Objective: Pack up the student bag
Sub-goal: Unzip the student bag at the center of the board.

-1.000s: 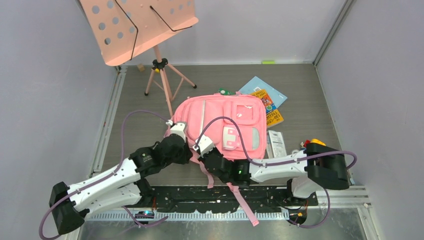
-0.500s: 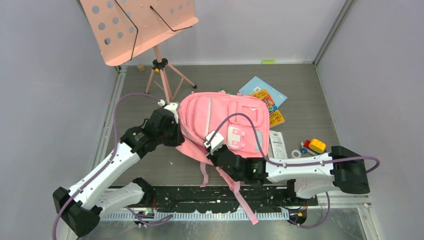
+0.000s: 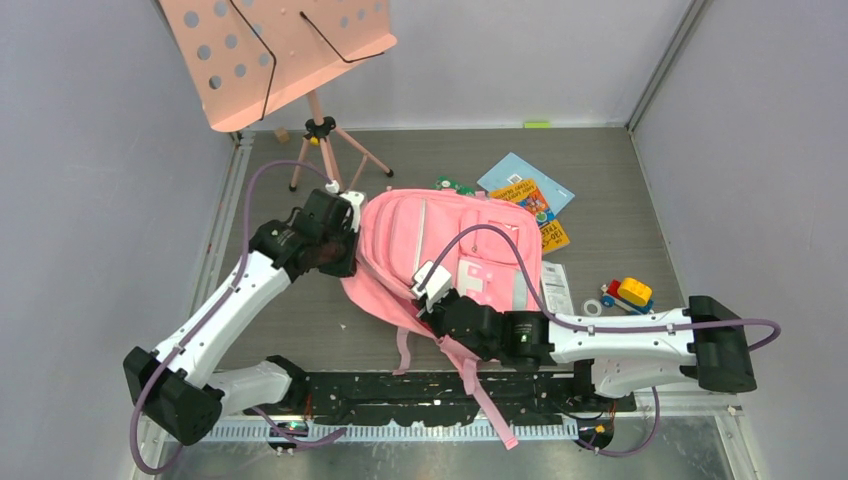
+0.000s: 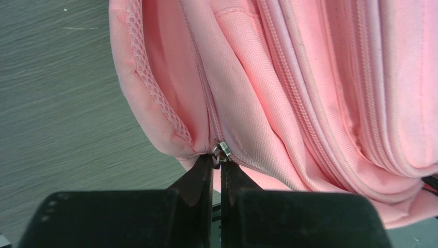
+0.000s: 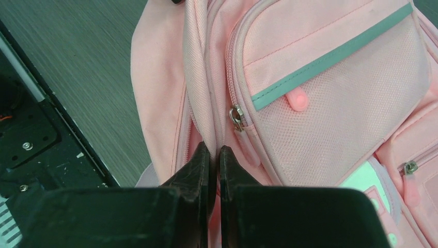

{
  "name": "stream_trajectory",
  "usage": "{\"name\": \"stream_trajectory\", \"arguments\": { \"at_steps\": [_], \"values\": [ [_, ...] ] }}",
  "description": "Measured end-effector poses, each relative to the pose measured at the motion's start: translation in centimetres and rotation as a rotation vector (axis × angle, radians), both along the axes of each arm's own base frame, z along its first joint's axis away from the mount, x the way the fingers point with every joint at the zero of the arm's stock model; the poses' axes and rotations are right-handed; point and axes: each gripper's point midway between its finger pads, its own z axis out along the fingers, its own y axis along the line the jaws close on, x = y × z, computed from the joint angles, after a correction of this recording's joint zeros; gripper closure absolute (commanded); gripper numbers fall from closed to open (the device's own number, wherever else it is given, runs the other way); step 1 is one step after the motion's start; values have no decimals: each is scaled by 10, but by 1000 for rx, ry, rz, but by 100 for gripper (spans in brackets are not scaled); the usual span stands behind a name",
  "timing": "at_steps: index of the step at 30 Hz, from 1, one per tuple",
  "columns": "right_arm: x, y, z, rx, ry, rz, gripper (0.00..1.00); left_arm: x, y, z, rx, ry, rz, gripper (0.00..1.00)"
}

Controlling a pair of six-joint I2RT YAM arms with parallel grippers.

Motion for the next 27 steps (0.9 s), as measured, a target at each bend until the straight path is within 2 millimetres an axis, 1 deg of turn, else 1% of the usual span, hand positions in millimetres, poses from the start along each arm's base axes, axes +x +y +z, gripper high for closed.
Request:
{"name": "stream_trajectory", "arguments": {
  "at_steps": [5,8,10,12,13,14,15,16,17,18,19,21,22,27],
  "values": [
    [-8,0,11,9,19,45,99,5,9,-1,69,-8,-19,100],
    [-9,0,16,22,22,52,99,5,10,1,84,-23,-55,100],
    [-10,-1,14,18,24,50,99,4,7,4,70,-44,-89,100],
    [-12,-2,12,9,27,47,95,0,5,7,30,-81,-128,100],
    [-12,-3,11,6,29,47,87,-3,3,8,9,-92,-143,100],
    [-13,-3,10,1,30,43,83,-7,1,9,-21,-106,-165,100],
    [-14,-3,9,-3,30,39,73,-10,0,9,-41,-116,-177,100],
    [-14,-4,8,-9,29,32,67,-13,-2,10,-71,-126,-191,100],
    [-13,-4,7,-15,26,23,55,-17,-4,9,-97,-134,-204,100],
    [-14,-3,7,-20,23,20,50,-20,-6,9,-119,-139,-214,100],
    [-13,-2,8,-20,20,18,40,-22,-7,8,-133,-143,-221,100],
    [-12,2,12,-8,9,19,29,-27,-10,7,-162,-146,-233,100],
    [-11,5,16,0,-1,21,26,-28,-11,7,-172,-148,-236,100],
    [-3,26,44,59,-46,12,19,-37,-15,5,-214,-131,-249,100]
  ]
}}
